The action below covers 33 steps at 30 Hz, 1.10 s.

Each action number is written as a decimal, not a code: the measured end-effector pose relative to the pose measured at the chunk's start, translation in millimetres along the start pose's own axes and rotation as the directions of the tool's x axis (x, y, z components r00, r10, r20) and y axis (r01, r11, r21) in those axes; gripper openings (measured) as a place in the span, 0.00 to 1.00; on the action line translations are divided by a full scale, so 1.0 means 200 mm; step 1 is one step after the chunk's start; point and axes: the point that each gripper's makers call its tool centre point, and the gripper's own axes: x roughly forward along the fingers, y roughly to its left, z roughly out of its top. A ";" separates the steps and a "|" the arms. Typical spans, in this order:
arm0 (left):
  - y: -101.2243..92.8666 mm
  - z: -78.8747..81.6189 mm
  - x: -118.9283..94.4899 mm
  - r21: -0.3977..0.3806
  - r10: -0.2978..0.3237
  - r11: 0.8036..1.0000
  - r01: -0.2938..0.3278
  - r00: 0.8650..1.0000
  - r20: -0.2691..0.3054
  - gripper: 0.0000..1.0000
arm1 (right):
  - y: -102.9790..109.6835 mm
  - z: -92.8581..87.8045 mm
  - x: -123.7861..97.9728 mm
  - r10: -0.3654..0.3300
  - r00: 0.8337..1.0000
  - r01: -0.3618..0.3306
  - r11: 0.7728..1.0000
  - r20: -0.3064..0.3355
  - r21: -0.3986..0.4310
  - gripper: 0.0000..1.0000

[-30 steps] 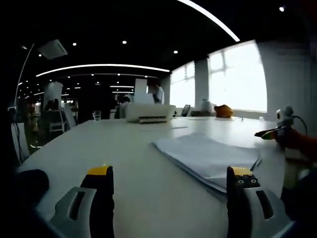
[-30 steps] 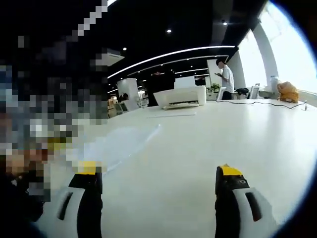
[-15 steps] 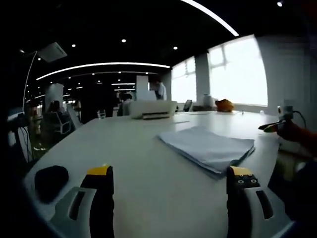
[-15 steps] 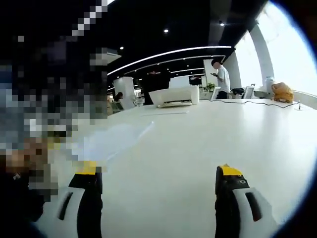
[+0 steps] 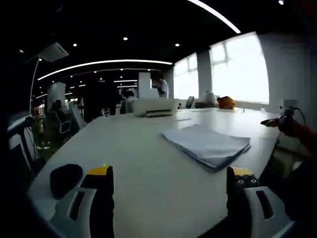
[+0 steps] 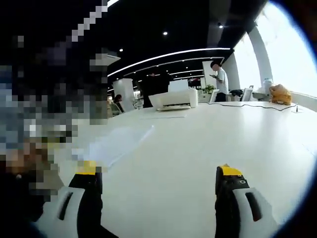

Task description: Organize the stack of printing papers by aligning and flattening the scattered papers on the table

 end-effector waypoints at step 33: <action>0.01 0.05 -0.22 0.008 0.034 0.999 -0.033 0.998 -0.051 0.97 | -0.03 -0.08 -0.22 -0.051 0.996 0.049 0.998 -0.077 -0.030 0.90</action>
